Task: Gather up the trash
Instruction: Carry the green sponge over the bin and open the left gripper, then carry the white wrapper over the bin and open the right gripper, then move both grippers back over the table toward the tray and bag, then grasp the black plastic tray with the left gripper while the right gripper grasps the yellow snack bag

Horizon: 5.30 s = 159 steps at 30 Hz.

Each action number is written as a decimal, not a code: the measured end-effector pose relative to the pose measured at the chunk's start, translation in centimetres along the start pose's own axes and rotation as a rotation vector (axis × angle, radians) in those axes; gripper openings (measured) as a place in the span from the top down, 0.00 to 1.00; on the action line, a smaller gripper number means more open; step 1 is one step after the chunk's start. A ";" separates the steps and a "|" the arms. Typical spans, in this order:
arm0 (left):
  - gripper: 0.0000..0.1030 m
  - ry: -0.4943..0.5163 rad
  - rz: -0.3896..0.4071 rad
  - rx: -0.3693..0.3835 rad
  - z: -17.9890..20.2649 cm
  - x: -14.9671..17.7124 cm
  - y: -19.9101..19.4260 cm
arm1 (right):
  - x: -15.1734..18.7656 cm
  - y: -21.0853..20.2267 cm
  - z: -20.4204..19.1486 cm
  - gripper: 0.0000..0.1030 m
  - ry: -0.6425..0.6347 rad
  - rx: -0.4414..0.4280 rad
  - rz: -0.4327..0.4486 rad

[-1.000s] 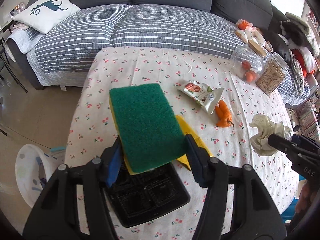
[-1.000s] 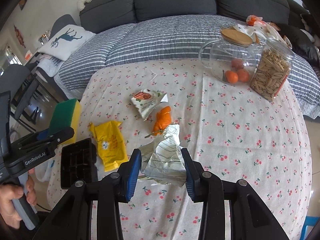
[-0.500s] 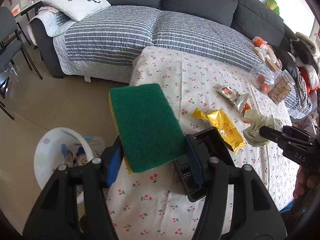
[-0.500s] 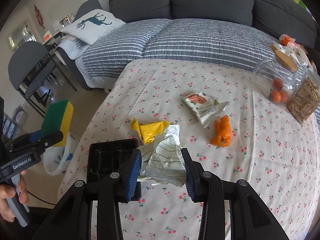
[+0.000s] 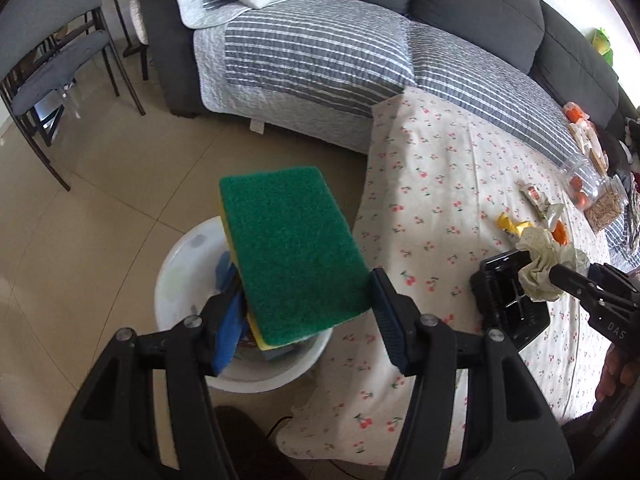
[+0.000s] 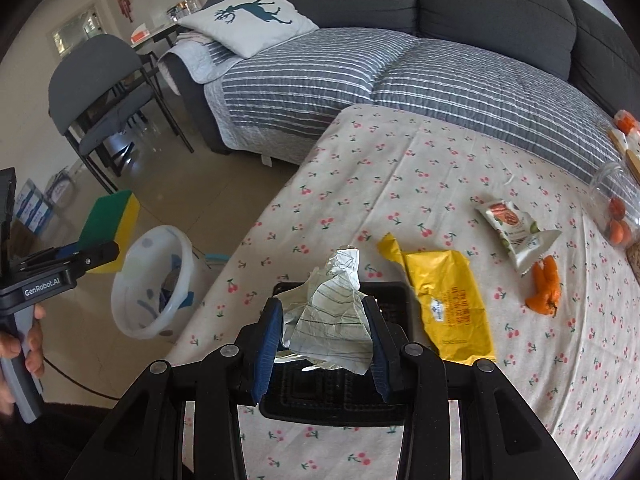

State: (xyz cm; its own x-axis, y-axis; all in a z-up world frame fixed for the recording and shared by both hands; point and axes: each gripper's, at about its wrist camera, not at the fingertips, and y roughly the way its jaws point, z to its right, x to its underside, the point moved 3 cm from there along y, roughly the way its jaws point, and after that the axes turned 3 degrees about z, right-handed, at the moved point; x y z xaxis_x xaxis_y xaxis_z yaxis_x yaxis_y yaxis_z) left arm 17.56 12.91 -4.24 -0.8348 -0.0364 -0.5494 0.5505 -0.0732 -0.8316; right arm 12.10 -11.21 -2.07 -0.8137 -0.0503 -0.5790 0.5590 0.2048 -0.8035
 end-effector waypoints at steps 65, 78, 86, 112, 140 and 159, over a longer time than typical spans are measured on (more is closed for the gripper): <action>0.05 -0.075 -0.108 -0.271 -13.3 3.6 1.0 | -4.3 10.1 -18.1 0.32 -0.142 -0.064 -0.058; 0.05 -0.016 -0.111 -0.183 -7.4 3.0 0.9 | -2.8 2.0 -8.1 0.21 -0.101 0.038 0.007; 0.05 0.033 -0.121 -0.138 -2.5 2.5 1.3 | -1.0 -1.5 0.4 0.19 -0.001 0.115 0.027; 0.05 0.080 -0.158 -0.001 10.1 0.5 4.1 | 2.9 3.5 14.3 0.29 0.226 0.186 -0.181; 0.05 0.155 -0.280 0.199 18.8 4.1 5.8 | 4.8 -2.5 16.0 0.95 0.220 0.156 -0.104; 0.26 0.185 -0.305 0.140 21.8 6.2 7.8 | 7.5 -8.1 18.9 0.95 0.269 0.164 -0.043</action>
State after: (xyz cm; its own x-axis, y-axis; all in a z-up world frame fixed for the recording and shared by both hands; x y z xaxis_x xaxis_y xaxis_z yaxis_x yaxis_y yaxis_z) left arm 16.48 -9.62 -12.33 -0.9371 0.1878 -0.2943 0.2597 -0.1887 -0.9471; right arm 4.50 -31.67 -2.53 -0.8380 0.2095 -0.5038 0.5232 0.0463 -0.8509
